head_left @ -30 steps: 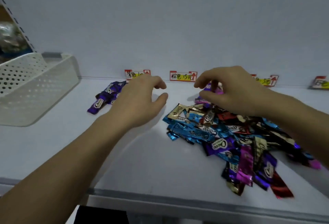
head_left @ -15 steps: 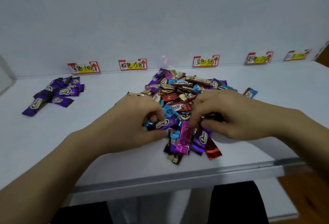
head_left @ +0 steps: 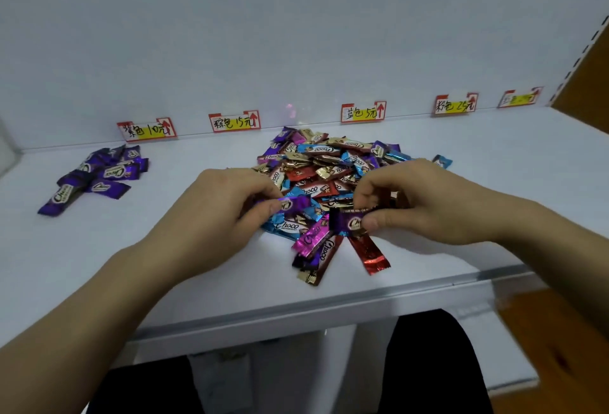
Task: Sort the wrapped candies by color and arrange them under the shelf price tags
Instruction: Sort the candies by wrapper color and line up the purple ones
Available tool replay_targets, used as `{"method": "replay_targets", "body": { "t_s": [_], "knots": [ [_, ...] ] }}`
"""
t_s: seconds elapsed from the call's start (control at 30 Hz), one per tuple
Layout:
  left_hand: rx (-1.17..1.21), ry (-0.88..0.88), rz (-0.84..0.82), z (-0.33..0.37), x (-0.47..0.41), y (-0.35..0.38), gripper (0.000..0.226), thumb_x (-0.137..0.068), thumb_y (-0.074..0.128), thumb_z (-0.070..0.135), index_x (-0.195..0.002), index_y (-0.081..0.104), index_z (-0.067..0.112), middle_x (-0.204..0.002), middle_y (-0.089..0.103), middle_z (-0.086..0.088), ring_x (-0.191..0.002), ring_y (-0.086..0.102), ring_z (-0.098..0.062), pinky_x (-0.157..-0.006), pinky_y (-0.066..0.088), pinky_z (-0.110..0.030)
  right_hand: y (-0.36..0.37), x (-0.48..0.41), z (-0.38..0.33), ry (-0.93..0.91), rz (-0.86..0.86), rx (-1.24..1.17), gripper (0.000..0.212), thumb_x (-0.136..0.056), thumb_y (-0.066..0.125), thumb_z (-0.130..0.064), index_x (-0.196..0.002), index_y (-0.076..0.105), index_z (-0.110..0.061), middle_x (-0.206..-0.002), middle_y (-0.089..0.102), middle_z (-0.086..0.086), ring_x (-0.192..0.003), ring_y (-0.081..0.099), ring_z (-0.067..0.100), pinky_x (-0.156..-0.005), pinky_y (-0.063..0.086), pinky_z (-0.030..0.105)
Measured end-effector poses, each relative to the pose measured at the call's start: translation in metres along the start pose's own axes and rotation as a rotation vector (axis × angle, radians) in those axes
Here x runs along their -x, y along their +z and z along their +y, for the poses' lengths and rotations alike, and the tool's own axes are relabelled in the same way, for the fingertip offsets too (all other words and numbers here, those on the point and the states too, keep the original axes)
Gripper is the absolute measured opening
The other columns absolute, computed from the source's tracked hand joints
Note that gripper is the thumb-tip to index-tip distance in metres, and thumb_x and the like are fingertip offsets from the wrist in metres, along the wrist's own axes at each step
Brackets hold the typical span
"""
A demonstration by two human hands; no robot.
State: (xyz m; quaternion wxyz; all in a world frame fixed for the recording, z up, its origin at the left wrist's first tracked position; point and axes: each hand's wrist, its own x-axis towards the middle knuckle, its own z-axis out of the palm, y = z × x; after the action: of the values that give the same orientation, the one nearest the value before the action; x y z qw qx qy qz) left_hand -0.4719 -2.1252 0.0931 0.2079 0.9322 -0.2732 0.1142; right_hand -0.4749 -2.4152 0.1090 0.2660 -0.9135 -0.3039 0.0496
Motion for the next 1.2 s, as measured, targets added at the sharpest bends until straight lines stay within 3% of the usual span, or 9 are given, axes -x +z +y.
{"method": "replay_targets", "body": {
  "t_s": [0.17, 0.33, 0.5, 0.57, 0.63, 0.83, 0.97, 1.1, 1.2],
  "knots": [
    [0.035, -0.210, 0.138, -0.021, 0.010, -0.013, 0.016, -0.090, 0.065, 0.042, -0.098, 0.074, 0.031, -0.081, 0.065, 0.025, -0.072, 0.059, 0.007, -0.055, 0.040, -0.010, -0.001, -0.029, -0.013, 0.098, 0.092, -0.218, 0.010, -0.090, 0.074, -0.023, -0.100, 0.074, -0.021, -0.082, 0.074, 0.001, -0.077, 0.070, 0.017, -0.070, 0.058, 0.031],
    [0.077, -0.417, 0.284, -0.057, 0.037, -0.037, 0.002, -0.088, 0.074, 0.035, -0.086, 0.074, 0.033, -0.067, 0.069, 0.017, -0.067, 0.064, 0.002, -0.061, 0.047, -0.019, 0.014, -0.091, -0.041, 0.155, 0.080, -0.297, 0.013, -0.093, 0.070, -0.013, -0.105, 0.074, -0.016, -0.077, 0.076, 0.002, -0.071, 0.072, 0.013, -0.067, 0.058, 0.026],
    [0.129, -0.590, 0.387, -0.105, 0.075, -0.061, 0.016, -0.087, 0.076, 0.021, -0.081, 0.072, 0.035, -0.064, 0.072, 0.015, -0.064, 0.068, 0.001, -0.075, 0.054, -0.029, 0.039, -0.160, -0.077, 0.115, 0.005, -0.235, 0.020, -0.092, 0.070, -0.011, -0.110, 0.072, -0.019, -0.073, 0.076, -0.006, -0.068, 0.073, 0.009, -0.068, 0.058, 0.026],
    [0.058, -0.633, 0.449, -0.120, 0.085, -0.070, 0.010, -0.086, 0.076, 0.021, -0.084, 0.075, 0.030, -0.066, 0.072, 0.014, -0.064, 0.068, 0.000, -0.069, 0.050, -0.022, 0.052, -0.186, -0.092, 0.113, 0.008, -0.249, 0.018, -0.092, 0.070, -0.010, -0.108, 0.071, -0.018, -0.071, 0.076, -0.003, -0.063, 0.072, 0.009, -0.060, 0.055, 0.023],
    [-0.077, -0.615, 0.514, -0.133, 0.092, -0.078, 0.006, -0.084, 0.078, 0.020, -0.087, 0.078, 0.025, -0.070, 0.070, 0.014, -0.066, 0.066, -0.001, -0.065, 0.044, -0.015, 0.066, -0.210, -0.108, 0.126, 0.013, -0.270, 0.016, -0.091, 0.072, -0.010, -0.106, 0.069, -0.016, -0.073, 0.076, 0.002, -0.061, 0.070, 0.009, -0.057, 0.057, 0.023],
    [-0.388, -0.533, 0.490, -0.167, 0.108, -0.077, 0.005, -0.081, 0.080, 0.023, -0.083, 0.078, 0.020, -0.077, 0.067, 0.001, -0.073, 0.063, -0.024, -0.066, 0.051, -0.038, 0.109, -0.266, -0.141, 0.196, 0.048, -0.347, 0.008, -0.087, 0.077, -0.010, -0.083, 0.071, -0.013, -0.076, 0.074, 0.009, -0.060, 0.069, 0.013, -0.056, 0.057, 0.021],
    [-0.401, -0.509, 0.415, -0.175, 0.113, -0.067, 0.004, -0.080, 0.080, 0.019, -0.084, 0.077, 0.020, -0.076, 0.064, 0.001, -0.070, 0.061, -0.024, -0.061, 0.051, -0.038, 0.130, -0.285, -0.153, 0.178, 0.124, -0.274, 0.010, -0.083, 0.080, -0.016, -0.078, 0.072, -0.014, -0.084, 0.073, 0.005, -0.077, 0.066, 0.015, -0.075, 0.056, 0.030],
    [-0.373, -0.492, 0.362, -0.180, 0.116, -0.065, 0.004, -0.085, 0.075, 0.025, -0.084, 0.077, 0.022, -0.078, 0.063, 0.004, -0.070, 0.059, -0.020, -0.061, 0.050, -0.038, 0.138, -0.292, -0.156, 0.166, 0.170, -0.164, 0.024, -0.081, 0.082, -0.027, -0.081, 0.074, -0.004, -0.086, 0.075, 0.009, -0.083, 0.066, 0.020, -0.078, 0.056, 0.035],
    [-0.389, -0.489, 0.363, -0.180, 0.118, -0.066, 0.008, -0.088, 0.072, 0.031, -0.085, 0.076, 0.024, -0.078, 0.062, 0.007, -0.071, 0.057, -0.018, -0.060, 0.049, -0.037, 0.136, -0.293, -0.150, 0.153, 0.191, -0.132, 0.025, -0.081, 0.082, -0.032, -0.080, 0.072, -0.009, -0.083, 0.071, 0.004, -0.083, 0.063, 0.018, -0.075, 0.055, 0.035]
  ]
}}
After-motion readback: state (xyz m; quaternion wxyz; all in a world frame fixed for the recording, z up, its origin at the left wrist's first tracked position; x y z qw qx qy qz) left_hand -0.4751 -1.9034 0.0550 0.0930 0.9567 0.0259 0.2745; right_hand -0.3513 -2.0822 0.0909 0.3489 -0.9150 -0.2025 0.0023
